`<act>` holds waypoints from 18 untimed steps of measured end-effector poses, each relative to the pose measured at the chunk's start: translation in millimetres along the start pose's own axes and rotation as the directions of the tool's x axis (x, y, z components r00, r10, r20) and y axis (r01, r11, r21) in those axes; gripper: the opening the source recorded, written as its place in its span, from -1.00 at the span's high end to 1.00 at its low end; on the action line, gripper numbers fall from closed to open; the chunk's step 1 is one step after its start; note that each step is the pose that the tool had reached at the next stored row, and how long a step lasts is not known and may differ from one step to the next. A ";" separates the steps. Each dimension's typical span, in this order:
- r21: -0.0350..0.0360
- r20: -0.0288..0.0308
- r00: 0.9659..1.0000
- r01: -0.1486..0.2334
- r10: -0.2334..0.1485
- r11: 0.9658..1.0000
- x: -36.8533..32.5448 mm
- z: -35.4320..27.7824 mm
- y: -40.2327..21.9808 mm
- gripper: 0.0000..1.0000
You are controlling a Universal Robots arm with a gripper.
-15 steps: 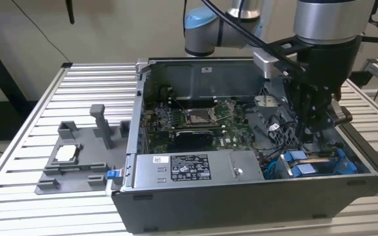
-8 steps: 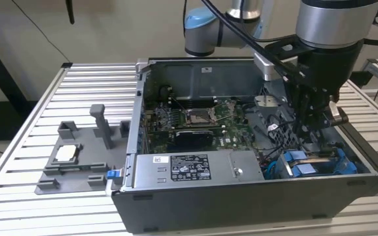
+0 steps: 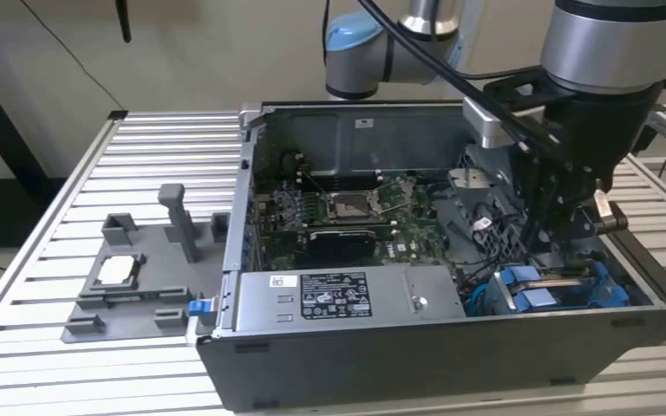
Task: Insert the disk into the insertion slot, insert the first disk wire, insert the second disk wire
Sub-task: 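Insert the second disk wire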
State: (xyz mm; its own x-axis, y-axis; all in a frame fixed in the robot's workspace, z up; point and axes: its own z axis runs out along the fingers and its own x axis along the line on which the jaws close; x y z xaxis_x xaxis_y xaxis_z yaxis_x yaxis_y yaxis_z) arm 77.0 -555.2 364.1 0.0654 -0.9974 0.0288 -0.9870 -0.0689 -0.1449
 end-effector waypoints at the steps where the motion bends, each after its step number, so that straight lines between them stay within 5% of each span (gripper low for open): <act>1: -0.004 0.002 1.000 0.000 0.000 1.000 1.1 0.5 -1.3 0.69; 12: -0.038 0.030 1.000 -0.003 0.004 0.999 11.3 6.6 -17.8 0.69; 13: -0.045 0.050 0.999 -0.005 0.007 0.999 14.1 9.1 -23.5 0.69; 15: -0.045 0.071 0.997 -0.007 0.010 0.999 14.9 10.4 -25.6 0.69; 18: -0.055 0.081 0.997 -0.008 0.012 0.998 16.4 11.1 -27.8 0.69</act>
State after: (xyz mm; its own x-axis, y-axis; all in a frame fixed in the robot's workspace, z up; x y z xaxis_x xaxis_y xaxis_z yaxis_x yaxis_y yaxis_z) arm 107.1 -569.8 357.7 0.0653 -0.9964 -0.0536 -0.9941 -0.0603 -0.0907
